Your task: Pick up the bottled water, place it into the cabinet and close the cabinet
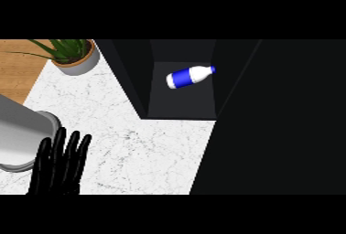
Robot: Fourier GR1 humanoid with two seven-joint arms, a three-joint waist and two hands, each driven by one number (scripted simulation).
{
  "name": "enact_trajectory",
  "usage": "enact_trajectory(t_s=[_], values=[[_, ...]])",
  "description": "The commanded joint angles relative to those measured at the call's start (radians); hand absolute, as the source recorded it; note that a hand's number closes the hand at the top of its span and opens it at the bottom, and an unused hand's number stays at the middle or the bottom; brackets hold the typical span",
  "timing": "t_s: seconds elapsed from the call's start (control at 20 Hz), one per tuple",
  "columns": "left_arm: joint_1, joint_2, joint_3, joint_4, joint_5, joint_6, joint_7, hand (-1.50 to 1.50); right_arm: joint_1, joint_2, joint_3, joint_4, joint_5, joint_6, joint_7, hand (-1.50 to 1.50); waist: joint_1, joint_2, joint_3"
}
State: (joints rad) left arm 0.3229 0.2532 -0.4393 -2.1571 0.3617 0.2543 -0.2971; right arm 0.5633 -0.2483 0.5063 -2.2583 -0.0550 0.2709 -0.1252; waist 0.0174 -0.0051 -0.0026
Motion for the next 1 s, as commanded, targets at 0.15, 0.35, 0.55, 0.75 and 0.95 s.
enact_trajectory(t_s=[0.15, 0.35, 0.55, 0.75, 0.95], values=[[0.215, 0.092, 0.125, -0.125, 0.108, -0.096, -0.072, -1.5, 0.004, -0.041, 0.186, -0.101, 0.132, 0.028, 0.102, 1.5, 0.004, -0.002, 0.0], [0.281, 0.153, 0.253, -0.179, 0.221, -0.18, -0.064, -1.5, -0.038, -0.025, 0.232, -0.133, 0.168, 0.028, 0.17, 1.5, 0.011, -0.001, 0.0], [0.349, 0.161, 0.299, -0.208, 0.273, -0.236, -0.086, -1.5, -0.057, 0.02, 0.264, -0.134, 0.172, 0.015, 0.207, 1.5, 0.011, 0.0, 0.0], [0.383, 0.166, 0.326, -0.141, 0.285, -0.317, -0.139, -1.5, -0.146, 0.096, 0.274, -0.055, 0.173, 0.0, 0.27, 1.5, 0.036, 0.005, -0.002], [0.417, 0.185, 0.386, -0.135, 0.348, -0.376, -0.152, -1.5, -0.179, 0.166, 0.252, -0.028, 0.105, -0.023, 0.306, 1.5, 0.049, 0.007, -0.002]])
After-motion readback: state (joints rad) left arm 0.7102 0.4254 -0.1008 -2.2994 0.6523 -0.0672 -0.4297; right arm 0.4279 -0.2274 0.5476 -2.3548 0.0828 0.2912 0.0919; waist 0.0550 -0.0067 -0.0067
